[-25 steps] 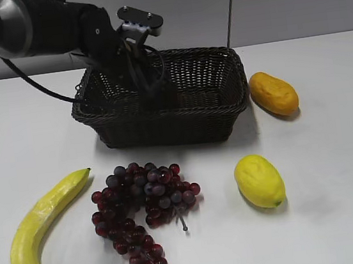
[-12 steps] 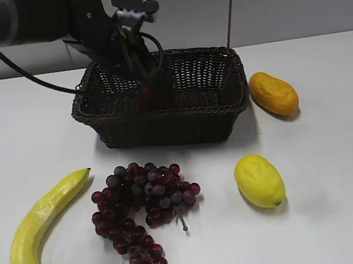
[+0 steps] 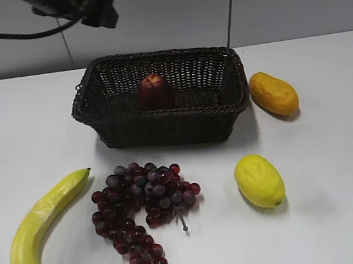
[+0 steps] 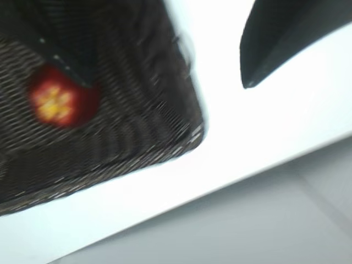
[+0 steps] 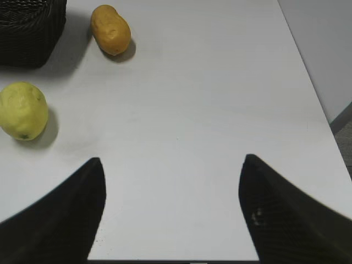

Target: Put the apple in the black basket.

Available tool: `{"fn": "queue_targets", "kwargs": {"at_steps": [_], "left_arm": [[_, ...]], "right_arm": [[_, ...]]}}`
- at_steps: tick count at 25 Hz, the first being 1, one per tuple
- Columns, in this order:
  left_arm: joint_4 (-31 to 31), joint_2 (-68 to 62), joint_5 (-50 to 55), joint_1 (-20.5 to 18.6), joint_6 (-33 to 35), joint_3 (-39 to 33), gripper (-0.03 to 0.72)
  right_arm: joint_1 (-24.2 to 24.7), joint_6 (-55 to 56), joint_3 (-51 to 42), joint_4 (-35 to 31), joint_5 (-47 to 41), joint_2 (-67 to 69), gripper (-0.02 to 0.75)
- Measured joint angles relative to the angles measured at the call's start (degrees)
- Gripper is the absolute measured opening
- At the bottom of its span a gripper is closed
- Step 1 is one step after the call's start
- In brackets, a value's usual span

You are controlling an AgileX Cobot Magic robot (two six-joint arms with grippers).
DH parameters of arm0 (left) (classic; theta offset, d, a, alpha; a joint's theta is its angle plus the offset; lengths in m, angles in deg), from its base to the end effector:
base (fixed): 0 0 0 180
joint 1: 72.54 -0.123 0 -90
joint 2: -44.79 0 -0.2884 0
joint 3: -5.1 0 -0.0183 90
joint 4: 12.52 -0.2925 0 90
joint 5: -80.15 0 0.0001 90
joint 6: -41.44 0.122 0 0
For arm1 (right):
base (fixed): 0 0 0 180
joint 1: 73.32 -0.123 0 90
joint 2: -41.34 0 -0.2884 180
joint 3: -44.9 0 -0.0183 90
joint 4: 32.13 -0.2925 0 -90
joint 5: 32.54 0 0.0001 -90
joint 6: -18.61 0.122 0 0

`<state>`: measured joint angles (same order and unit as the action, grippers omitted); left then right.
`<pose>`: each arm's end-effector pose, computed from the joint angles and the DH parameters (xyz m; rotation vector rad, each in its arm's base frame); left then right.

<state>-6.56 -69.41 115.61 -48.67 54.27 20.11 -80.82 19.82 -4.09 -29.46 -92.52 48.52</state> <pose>0.4512 -0.2077 0.2720 0.6746 2.2565 -0.2069 0.0562 0.0024 0.2833 -0.1093 2.0236 0.0404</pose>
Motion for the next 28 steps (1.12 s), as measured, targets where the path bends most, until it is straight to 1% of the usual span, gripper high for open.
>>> {"fn": "queue_targets", "kwargs": {"at_steps": [6, 9, 12, 14, 16, 20, 24, 28], "left_arm": [[-1.26, 2.11, 15.15, -10.86, -3.92, 0.00, 0.593], [-2.09, 2.11, 22.88, -15.21, -4.14, 0.00, 0.591], [-3.70, 2.11, 30.04, -17.93, -4.14, 0.00, 0.591], [-6.26, 2.28, 33.08, -18.70, -4.14, 0.00, 0.591], [-8.52, 2.71, 33.88, -18.82, -4.14, -0.05, 0.591], [-8.40, 6.24, 33.93, -18.82, -4.14, -3.78, 0.590], [-8.92, 12.57, 34.04, -18.82, -4.14, -11.41, 0.590], [-9.19, 20.37, 32.36, -18.82, -4.24, -22.48, 0.590]], "right_arm": [[0.00, 0.00, 0.00, 0.00, 0.00, 0.00, 0.573], [0.00, 0.00, 0.00, 0.00, 0.00, 0.00, 0.573], [0.00, 0.00, 0.00, 0.00, 0.00, 0.00, 0.573], [0.00, 0.00, 0.00, 0.00, 0.00, 0.00, 0.573], [0.00, 0.00, 0.00, 0.00, 0.00, 0.00, 0.573], [0.00, 0.00, 0.00, 0.00, 0.00, 0.00, 0.573], [0.00, 0.00, 0.00, 0.00, 0.00, 0.00, 0.573], [0.00, 0.00, 0.00, 0.00, 0.00, 0.00, 0.573]]}}
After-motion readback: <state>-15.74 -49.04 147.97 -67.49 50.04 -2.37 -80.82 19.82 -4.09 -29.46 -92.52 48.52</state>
